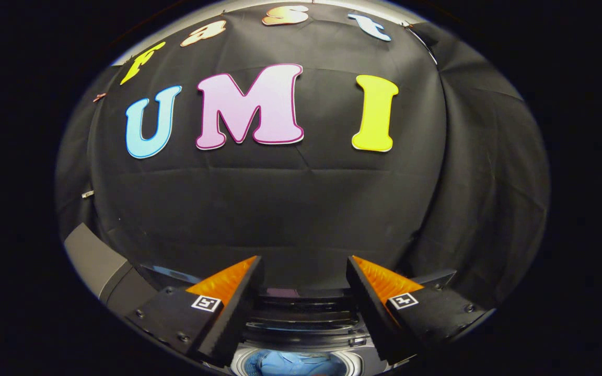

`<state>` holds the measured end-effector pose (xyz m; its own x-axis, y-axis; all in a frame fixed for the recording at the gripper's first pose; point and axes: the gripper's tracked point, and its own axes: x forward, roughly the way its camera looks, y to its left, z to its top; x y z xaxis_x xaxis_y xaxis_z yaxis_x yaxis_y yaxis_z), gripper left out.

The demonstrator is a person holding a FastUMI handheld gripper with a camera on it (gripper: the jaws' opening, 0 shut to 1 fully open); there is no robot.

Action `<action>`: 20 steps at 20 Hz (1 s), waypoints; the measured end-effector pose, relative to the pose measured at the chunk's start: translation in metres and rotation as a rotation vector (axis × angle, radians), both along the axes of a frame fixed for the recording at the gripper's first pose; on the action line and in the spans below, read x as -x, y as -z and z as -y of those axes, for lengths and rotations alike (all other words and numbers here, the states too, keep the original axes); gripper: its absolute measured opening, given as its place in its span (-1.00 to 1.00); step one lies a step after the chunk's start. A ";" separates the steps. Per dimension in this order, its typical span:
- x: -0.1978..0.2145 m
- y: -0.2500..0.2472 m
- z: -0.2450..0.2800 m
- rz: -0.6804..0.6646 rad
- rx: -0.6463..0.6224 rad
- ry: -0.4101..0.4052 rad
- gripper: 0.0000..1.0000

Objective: Put the clothes into the washing machine and then close the washing machine lid.

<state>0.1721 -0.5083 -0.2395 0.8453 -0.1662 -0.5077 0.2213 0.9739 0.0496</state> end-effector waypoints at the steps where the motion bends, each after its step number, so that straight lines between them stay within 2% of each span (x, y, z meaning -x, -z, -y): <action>1: 0.005 -0.002 -0.001 0.004 0.000 -0.005 1.00; 9: 0.029 -0.006 -0.005 -0.003 -0.013 -0.027 1.00; 17: 0.063 -0.009 -0.011 -0.045 0.003 0.006 1.00; 20: 0.074 -0.010 -0.012 -0.044 0.022 0.041 1.00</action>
<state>0.0976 -0.4967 -0.2294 0.8146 -0.2114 -0.5401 0.2622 0.9648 0.0178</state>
